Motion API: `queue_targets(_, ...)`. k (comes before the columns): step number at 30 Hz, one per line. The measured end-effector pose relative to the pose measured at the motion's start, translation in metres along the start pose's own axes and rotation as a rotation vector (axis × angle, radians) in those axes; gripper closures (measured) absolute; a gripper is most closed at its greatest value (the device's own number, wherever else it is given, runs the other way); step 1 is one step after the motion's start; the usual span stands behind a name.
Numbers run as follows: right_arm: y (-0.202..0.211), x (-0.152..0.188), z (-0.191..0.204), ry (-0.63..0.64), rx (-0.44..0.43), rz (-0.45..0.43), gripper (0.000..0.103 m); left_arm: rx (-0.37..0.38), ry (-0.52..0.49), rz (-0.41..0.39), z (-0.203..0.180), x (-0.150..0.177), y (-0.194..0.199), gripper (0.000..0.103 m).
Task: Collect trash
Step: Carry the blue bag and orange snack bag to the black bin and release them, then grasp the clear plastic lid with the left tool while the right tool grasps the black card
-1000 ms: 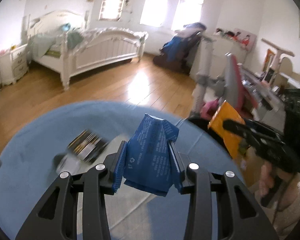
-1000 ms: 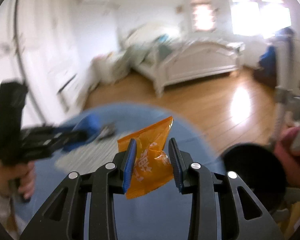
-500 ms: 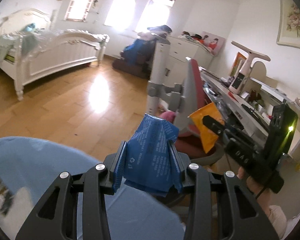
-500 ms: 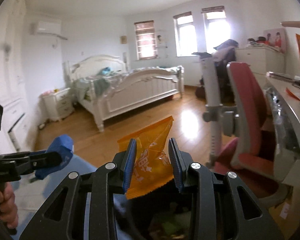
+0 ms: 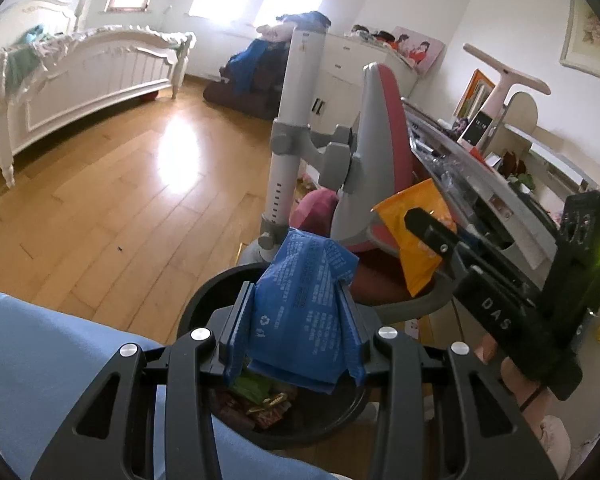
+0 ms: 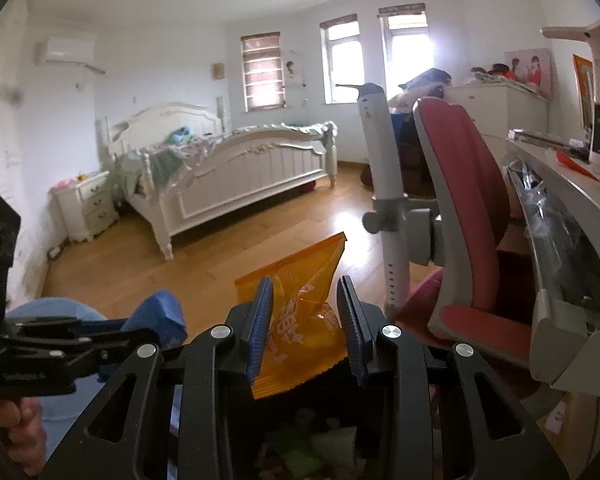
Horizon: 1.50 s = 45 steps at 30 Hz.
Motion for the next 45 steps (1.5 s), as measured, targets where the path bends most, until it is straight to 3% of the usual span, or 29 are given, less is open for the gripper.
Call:
queue_targets(4, -0.006, 0.0, -0.003, 0.003, 0.043, -0.003, 0.064, 0.021, 0.007, 0.039, 0.002, -0.002, -0.019, 0.06)
queue_targets(5, -0.007, -0.001, -0.003, -0.001, 0.05, -0.003, 0.059, 0.017, 0.004, 0.057, 0.003, -0.001, -0.024, 0.051)
queue_targets(6, -0.009, -0.002, -0.005, -0.007, 0.056, -0.007, 0.045, -0.005, 0.001, 0.068, 0.004, -0.001, -0.03, 0.041)
queue_targets(7, -0.009, -0.003, -0.007, -0.014, 0.063, -0.017, 0.029, -0.022, 0.0, 0.064, 0.006, -0.002, -0.032, 0.019)
queue_targets(8, -0.007, -0.004, -0.009, -0.021, 0.066, -0.028, 0.025, -0.033, 0.001, 0.051, 0.008, -0.002, -0.032, 0.012)
queue_targets(12, -0.003, -0.007, -0.009, -0.02, 0.06, -0.032, 0.024, -0.035, 0.039, 0.043, 0.017, 0.003, -0.023, 0.012)
queue_targets(18, 0.014, -0.006, 0.016, -0.024, -0.004, -0.022, 0.021, -0.139, 0.098, -0.013, 0.036, 0.014, 0.034, 0.012)
queue_targets(25, 0.035, 0.002, 0.106, 0.07, -0.206, 0.047, 0.021, -0.443, 0.192, -0.139, 0.096, 0.048, 0.157, 0.012)
queue_targets(31, 0.055, 0.017, 0.202, 0.196, -0.382, 0.118, 0.021, -0.671, 0.243, -0.148, 0.149, 0.099, 0.238, 0.012)
queue_targets(35, 0.066, 0.033, 0.267, 0.276, -0.505, 0.204, 0.021, -0.662, 0.237, -0.084, 0.17, 0.125, 0.257, 0.012)
queue_targets(40, 0.076, 0.055, 0.331, 0.403, -0.584, 0.276, 0.021, -0.635, 0.196, -0.016, 0.193, 0.138, 0.264, 0.013)
queue_targets(42, 0.077, 0.063, 0.352, 0.44, -0.606, 0.3, 0.021, -0.619, 0.192, 0.023, 0.205, 0.138, 0.26, 0.019)
queue_targets(45, 0.076, 0.079, 0.38, 0.511, -0.618, 0.323, 0.021, -0.569, 0.185, 0.034, 0.207, 0.134, 0.259, 0.042)
Point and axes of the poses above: each gripper's, at about its wrist camera, not at the fingertips, and y roughly against the way its jaws point, z to its left, x to its underside, the point moved 5 cm from there along -y, roughly the way its jaws point, and after that the axes turned 9 degrees about x, right-handed, at the moved point
